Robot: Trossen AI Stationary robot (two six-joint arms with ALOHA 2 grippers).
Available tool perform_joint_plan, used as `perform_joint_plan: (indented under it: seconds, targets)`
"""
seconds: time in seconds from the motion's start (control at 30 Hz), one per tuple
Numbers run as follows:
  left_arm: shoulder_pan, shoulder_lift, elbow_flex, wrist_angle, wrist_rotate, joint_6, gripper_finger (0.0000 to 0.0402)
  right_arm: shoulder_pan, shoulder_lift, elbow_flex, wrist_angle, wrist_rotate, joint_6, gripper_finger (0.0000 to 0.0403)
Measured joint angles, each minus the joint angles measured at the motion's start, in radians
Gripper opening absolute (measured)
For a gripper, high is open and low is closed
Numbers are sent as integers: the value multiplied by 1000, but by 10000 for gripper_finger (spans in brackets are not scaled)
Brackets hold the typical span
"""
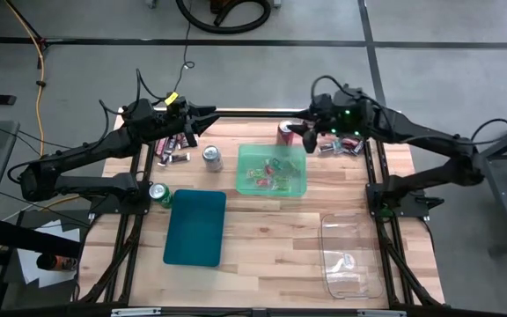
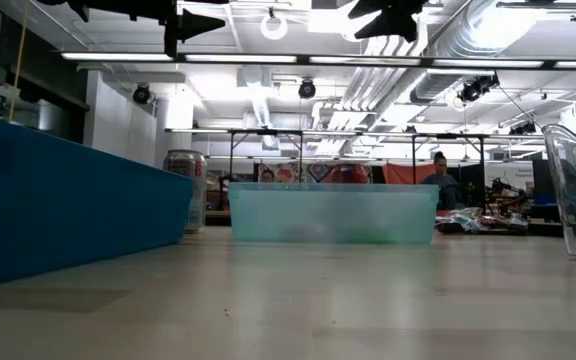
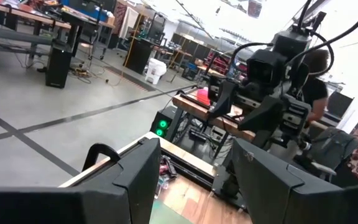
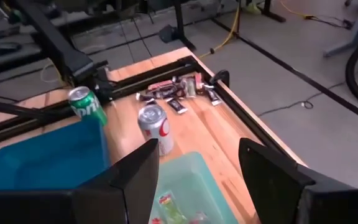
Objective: Organize candy in baskets
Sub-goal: Put the green gummy into the green bin
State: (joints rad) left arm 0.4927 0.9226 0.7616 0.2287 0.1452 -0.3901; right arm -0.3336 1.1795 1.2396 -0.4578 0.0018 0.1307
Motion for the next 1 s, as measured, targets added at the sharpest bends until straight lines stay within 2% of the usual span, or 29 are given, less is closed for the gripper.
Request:
perform_joint_plan:
  seconds: [0.2,0.5,0.6,0.73,0.83,1.0]
  targets:
    - [0,0,0,0,0,0,188,0,-37,-65,60,-10,30,216]
    - [0,0,0,1,-1,-1,188,0,-37,-67,75,-10,28,216]
    - [0,0,0,3,-3,-43,188,0,-37,-67,75,-10,29,216]
    - [2,13,33,-38,-69,-74,188,-1,-37,-67,75,-10,44,216]
    - [61,66,153,-263,-148,-51,188,-6,-37,-67,75,-10,52,216]
    - [274,280,474,-837,-202,14,181,-16,-37,-67,75,-10,56,216]
